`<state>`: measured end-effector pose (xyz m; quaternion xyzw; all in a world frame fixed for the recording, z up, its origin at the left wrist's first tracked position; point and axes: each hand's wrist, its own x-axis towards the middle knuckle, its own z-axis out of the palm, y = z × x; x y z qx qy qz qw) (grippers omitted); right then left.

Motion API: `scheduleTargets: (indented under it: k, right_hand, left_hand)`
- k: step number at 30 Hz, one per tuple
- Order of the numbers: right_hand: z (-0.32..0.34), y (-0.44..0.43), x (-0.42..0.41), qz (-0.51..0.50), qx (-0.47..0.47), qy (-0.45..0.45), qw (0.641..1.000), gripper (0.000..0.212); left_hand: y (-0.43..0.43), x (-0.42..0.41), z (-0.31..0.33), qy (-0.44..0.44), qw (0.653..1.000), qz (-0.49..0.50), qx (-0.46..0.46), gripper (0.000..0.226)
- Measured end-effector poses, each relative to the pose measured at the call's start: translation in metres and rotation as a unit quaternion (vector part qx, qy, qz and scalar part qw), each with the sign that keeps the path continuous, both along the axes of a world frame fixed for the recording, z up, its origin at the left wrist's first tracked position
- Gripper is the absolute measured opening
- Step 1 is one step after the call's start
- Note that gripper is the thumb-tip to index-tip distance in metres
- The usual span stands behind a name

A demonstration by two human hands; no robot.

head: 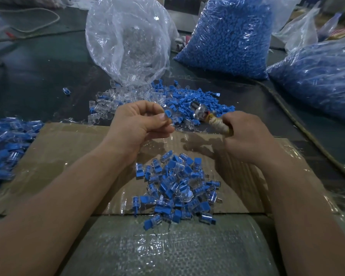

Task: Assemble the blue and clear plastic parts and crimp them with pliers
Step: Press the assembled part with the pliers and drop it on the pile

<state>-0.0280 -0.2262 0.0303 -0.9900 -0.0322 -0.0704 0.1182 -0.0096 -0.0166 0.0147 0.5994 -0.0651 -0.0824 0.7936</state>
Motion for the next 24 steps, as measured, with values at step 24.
scheduleTargets:
  k: [24]
  right_hand:
    - [-0.007, 0.033, -0.01, 0.076, 0.083, -0.003, 0.994, 0.015]
  left_hand:
    - [-0.007, -0.009, 0.001, -0.078, 0.995, 0.056, 0.018, 0.016]
